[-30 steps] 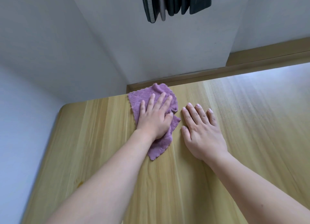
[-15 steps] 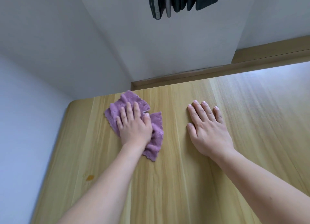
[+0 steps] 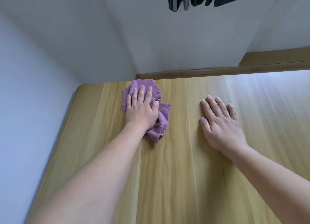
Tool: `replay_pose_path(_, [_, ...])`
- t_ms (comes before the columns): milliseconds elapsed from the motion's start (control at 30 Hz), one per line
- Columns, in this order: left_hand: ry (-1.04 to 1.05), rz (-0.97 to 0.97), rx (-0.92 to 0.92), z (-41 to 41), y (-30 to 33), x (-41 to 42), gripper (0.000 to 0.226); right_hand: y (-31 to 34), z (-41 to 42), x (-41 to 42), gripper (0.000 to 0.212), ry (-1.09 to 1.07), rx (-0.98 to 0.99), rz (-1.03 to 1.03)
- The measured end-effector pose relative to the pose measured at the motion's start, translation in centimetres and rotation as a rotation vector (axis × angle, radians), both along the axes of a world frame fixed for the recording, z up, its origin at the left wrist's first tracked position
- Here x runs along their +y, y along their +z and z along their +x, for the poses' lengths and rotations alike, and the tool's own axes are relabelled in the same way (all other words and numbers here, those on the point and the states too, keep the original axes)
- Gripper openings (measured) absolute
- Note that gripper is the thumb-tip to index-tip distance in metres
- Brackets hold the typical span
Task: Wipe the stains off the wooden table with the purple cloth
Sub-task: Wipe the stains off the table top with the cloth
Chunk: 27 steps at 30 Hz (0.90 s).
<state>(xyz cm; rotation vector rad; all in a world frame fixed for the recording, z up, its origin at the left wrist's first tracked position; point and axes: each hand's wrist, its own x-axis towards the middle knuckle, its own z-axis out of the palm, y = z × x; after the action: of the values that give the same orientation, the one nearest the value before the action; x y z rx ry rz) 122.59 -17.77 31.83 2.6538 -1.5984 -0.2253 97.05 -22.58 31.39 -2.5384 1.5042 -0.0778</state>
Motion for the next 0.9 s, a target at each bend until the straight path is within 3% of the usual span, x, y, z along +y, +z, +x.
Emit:
replay_pose_path(133, [0.014,-0.005,-0.048,0.2,-0.4,5.1,0.068,0.1,0.1,0.0,0.060,0.007,-0.013,0.000])
replay_pose_path(333, [0.025,0.005,-0.075,-0.2,-0.3,5.3,0.072,0.8,2.1,0.4,0.055,-0.066,-0.074,-0.019])
replay_pose_path(433, [0.014,0.014,-0.077,-0.5,-0.5,5.5,0.071,1.7,6.8,0.8,0.039,-0.171,-0.371,0.012])
replay_pose_path(533, [-0.004,0.007,-0.079,-0.5,-0.3,5.1,0.071,2.4,11.5,1.8,0.045,-0.228,-0.706,0.157])
replay_pose_path(700, [-0.128,0.017,-0.078,1.1,-0.2,3.7,0.069,0.7,12.9,2.0,0.062,-0.152,-0.336,0.078])
replay_pose_path(800, [-0.215,0.030,-0.069,4.1,0.2,2.5,0.065,0.1,13.5,2.0,0.062,-0.098,-0.164,0.050])
replay_pose_path(900, [-0.075,0.010,-0.057,9.8,0.0,2.9,0.063,-0.1,14.1,1.9,0.061,-0.118,-0.083,0.031])
